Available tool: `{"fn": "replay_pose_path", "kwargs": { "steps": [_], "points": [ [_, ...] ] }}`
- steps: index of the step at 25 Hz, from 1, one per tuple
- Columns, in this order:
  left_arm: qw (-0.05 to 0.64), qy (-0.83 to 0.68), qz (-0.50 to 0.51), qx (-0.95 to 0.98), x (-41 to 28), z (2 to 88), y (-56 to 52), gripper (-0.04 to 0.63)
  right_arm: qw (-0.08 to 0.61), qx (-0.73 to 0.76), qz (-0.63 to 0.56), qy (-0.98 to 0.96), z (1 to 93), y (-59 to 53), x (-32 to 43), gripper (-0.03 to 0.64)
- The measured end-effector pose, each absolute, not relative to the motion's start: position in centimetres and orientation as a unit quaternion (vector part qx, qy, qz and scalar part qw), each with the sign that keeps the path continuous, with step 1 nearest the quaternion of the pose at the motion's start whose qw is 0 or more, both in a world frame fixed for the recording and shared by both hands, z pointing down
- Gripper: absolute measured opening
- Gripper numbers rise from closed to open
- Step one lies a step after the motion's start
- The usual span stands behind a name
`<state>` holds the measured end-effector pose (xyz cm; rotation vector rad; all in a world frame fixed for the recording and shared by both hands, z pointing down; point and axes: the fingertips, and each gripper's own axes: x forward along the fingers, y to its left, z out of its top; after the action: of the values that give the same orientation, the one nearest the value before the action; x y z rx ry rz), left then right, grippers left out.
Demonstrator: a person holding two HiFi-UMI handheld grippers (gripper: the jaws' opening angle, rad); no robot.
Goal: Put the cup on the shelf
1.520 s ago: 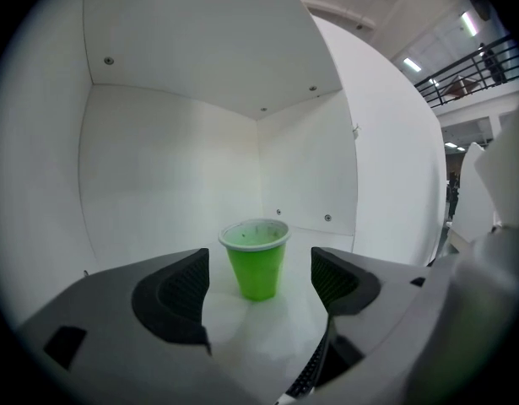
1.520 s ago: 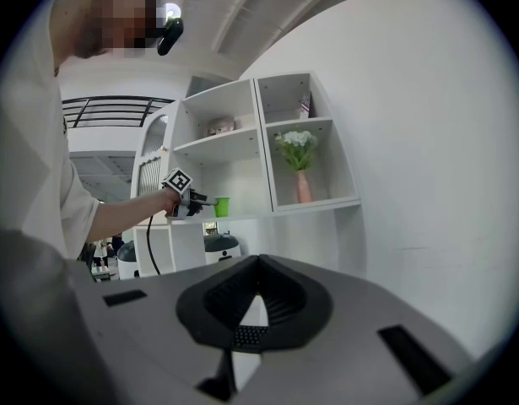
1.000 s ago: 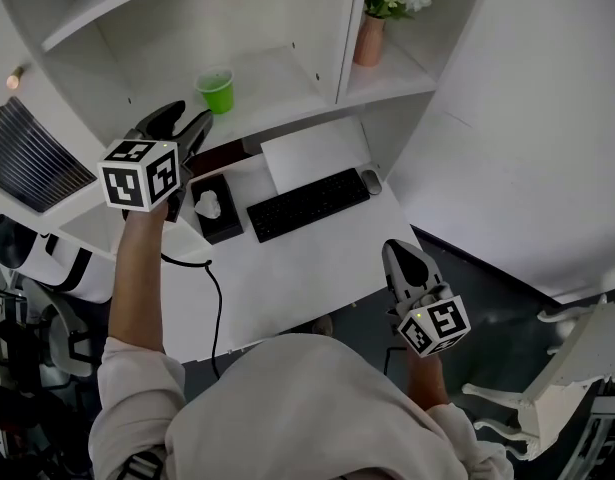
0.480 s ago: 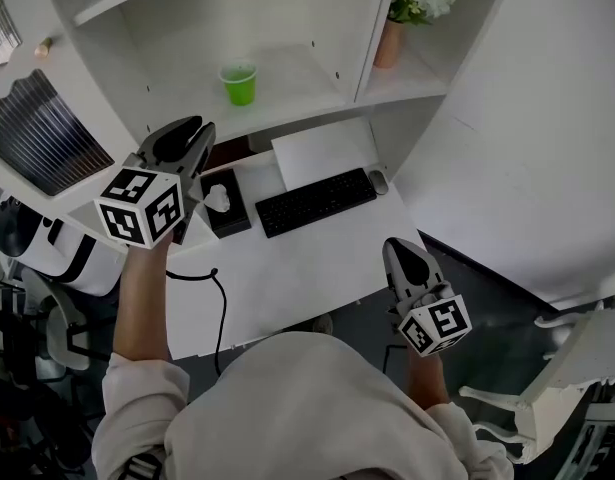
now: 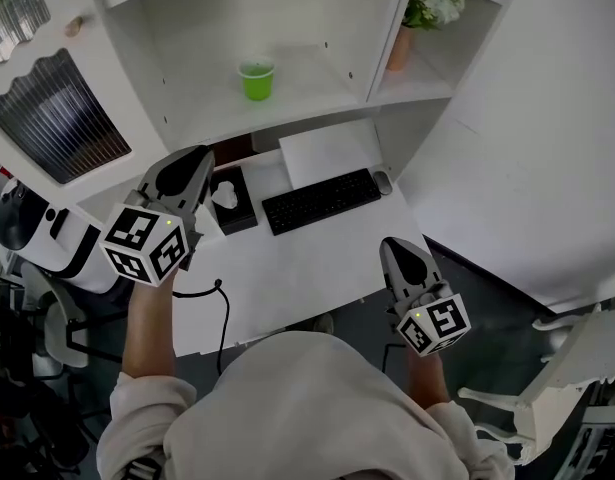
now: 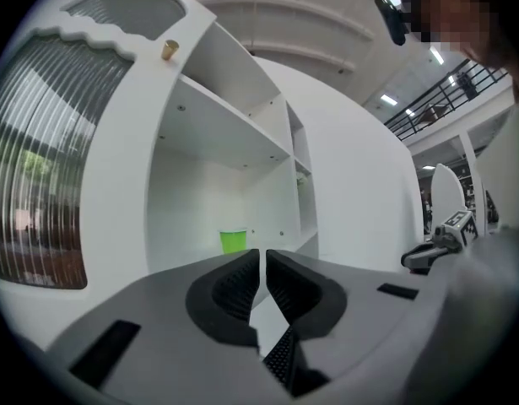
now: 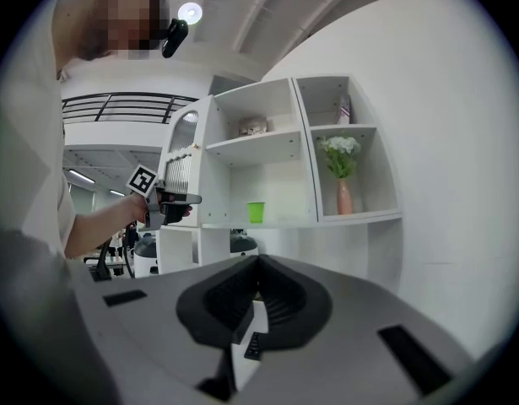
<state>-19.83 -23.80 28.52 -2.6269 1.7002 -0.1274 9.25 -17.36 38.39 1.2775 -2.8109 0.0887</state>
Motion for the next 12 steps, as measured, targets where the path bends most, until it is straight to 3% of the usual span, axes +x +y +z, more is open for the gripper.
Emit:
{"fn": "replay_pose_path", "kwargs": {
  "steps": [12],
  "points": [
    [-0.018,0.548,-0.022,-0.836,-21.6,32.7,-19.1,0.020,0.031,0.392,0.012,-0.919,37.7,-16.1,6.4,0.005]
  ]
}}
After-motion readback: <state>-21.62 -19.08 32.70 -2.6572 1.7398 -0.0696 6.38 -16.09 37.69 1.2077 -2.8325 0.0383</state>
